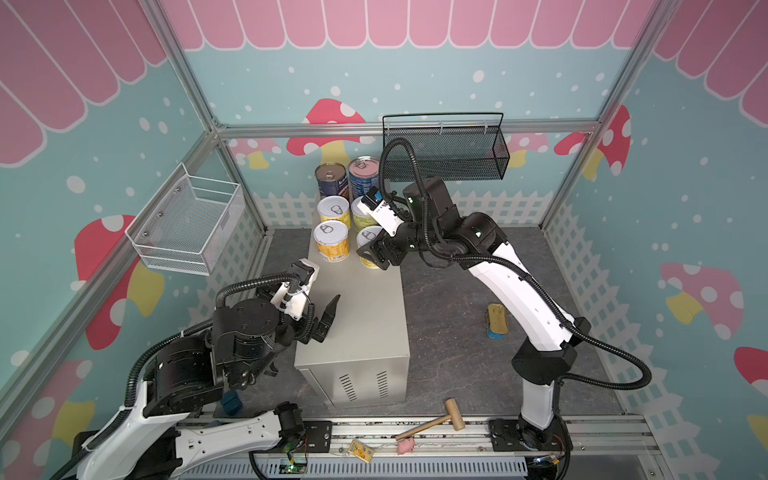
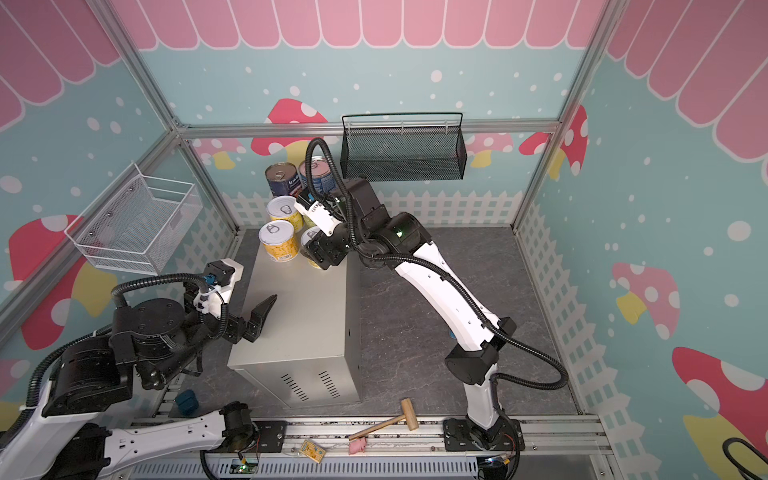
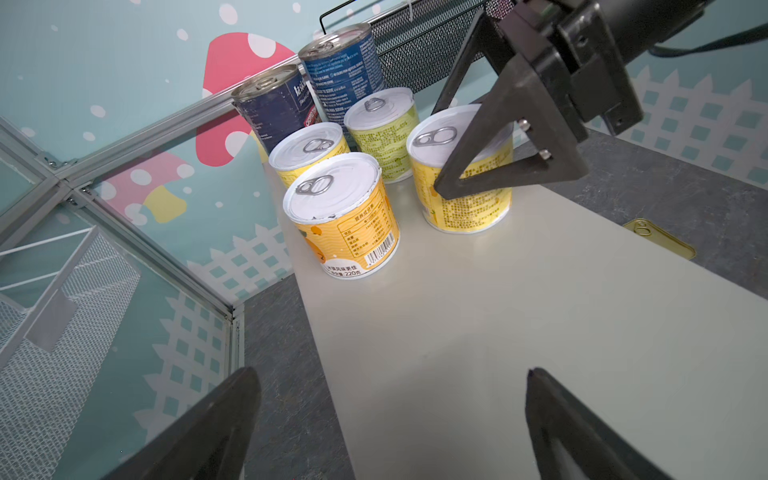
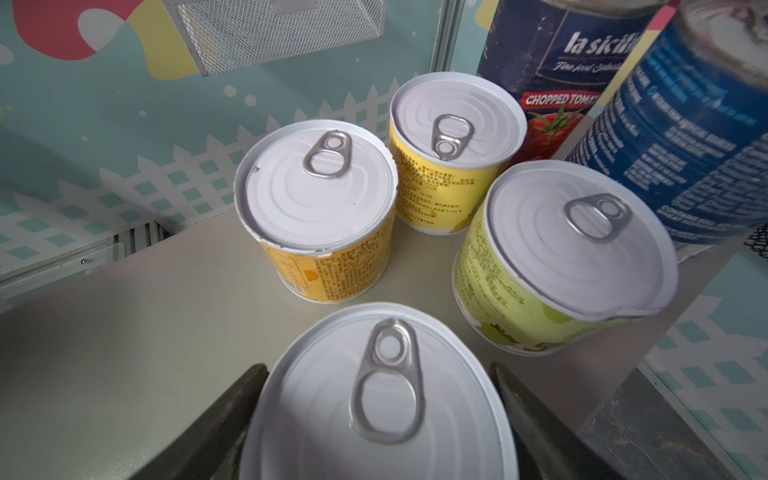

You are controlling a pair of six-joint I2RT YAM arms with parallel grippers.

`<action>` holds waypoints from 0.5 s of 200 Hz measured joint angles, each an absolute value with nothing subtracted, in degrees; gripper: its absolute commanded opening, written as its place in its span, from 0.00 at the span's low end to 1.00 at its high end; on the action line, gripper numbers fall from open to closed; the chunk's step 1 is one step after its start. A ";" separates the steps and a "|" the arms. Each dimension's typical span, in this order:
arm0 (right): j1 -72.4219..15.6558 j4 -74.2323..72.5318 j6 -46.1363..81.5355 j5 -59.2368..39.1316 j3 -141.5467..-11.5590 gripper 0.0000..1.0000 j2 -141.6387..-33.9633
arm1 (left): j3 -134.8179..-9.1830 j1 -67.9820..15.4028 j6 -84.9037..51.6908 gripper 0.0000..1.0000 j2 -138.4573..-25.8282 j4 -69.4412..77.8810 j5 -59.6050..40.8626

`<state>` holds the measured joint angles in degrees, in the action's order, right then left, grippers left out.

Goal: Place and organize the canned foods onto the counter
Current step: 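Set the yellow can beside the other cans and open the right gripper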

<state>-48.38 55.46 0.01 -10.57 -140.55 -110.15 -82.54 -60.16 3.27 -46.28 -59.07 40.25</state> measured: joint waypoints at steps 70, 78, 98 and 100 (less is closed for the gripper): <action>-48.36 50.72 0.71 -10.24 -133.78 0.92 -105.84 | -80.90 -58.50 2.35 0.99 -44.86 -57.41 39.48; -48.38 49.56 0.97 -10.11 -130.30 0.92 -103.53 | -80.75 -58.46 2.17 0.99 -44.60 -57.32 39.38; -48.38 46.92 1.78 -10.13 -123.42 0.93 -98.39 | -80.31 -58.19 1.89 0.99 -44.25 -57.08 38.87; -48.38 46.63 1.91 -10.15 -122.93 0.94 -97.95 | -80.23 -58.19 1.89 0.99 -44.23 -57.01 38.83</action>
<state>-48.38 46.63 1.91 -10.15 -122.93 -97.95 -80.23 -58.19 1.89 -44.23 -57.01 38.83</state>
